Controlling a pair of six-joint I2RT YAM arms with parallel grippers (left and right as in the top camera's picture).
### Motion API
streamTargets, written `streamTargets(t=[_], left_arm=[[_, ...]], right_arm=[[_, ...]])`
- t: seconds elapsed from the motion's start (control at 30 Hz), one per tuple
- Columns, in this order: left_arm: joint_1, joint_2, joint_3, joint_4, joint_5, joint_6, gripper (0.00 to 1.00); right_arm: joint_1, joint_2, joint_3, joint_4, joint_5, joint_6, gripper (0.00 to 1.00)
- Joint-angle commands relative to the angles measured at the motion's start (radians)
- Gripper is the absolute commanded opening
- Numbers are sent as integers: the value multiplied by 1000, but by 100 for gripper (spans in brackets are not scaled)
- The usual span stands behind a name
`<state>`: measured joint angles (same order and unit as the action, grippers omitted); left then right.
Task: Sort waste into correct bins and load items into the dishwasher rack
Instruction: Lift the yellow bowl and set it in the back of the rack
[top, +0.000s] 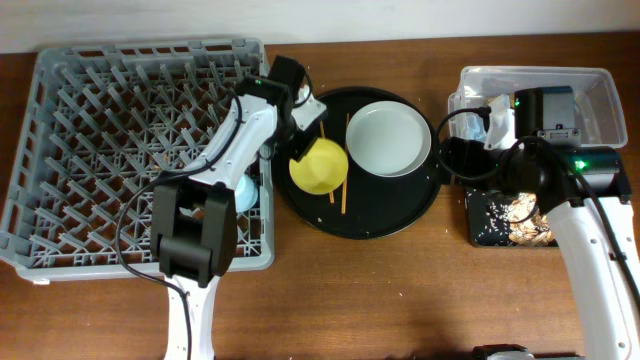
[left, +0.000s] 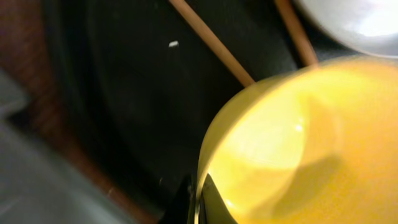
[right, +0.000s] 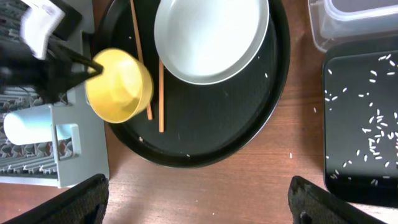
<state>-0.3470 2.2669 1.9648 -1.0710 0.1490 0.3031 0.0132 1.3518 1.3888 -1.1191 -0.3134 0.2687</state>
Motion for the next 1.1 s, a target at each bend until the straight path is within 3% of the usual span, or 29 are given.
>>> streamTargets(t=[0.0,0.03,0.13,0.27,0.37,0.5,0.57,0.63,0.8,1.07], left_arm=[[11,-5,288,-140,-26,-6,1],[11,-5,354,-167,-72,-46,1],[11,-5,527,-204,-414,-232,1],[11,-3,590,-95,-971,-381,1],[11,20,565,-3,-1163,-449,1],[19,117,547,122,-1331,-449,1],[26,193,547,192,-1509,-448,1],[30,240,547,224,-1560,-448,1],[42,311,547,233,-1524,-448,1],[42,336,538,207,-1362,-448,1]], right_arm=[[3,3,15,-1,12,-4,93],[3,3,15,-1,12,-4,93],[3,3,15,-1,12,-11,93],[3,3,15,-1,12,-29,93],[3,3,15,0,12,-29,93],[3,3,15,0,12,-29,93],[3,3,15,0,12,-29,93],[3,3,15,0,12,-29,93],[3,3,15,0,12,-29,93],[3,3,15,0,27,-29,93]])
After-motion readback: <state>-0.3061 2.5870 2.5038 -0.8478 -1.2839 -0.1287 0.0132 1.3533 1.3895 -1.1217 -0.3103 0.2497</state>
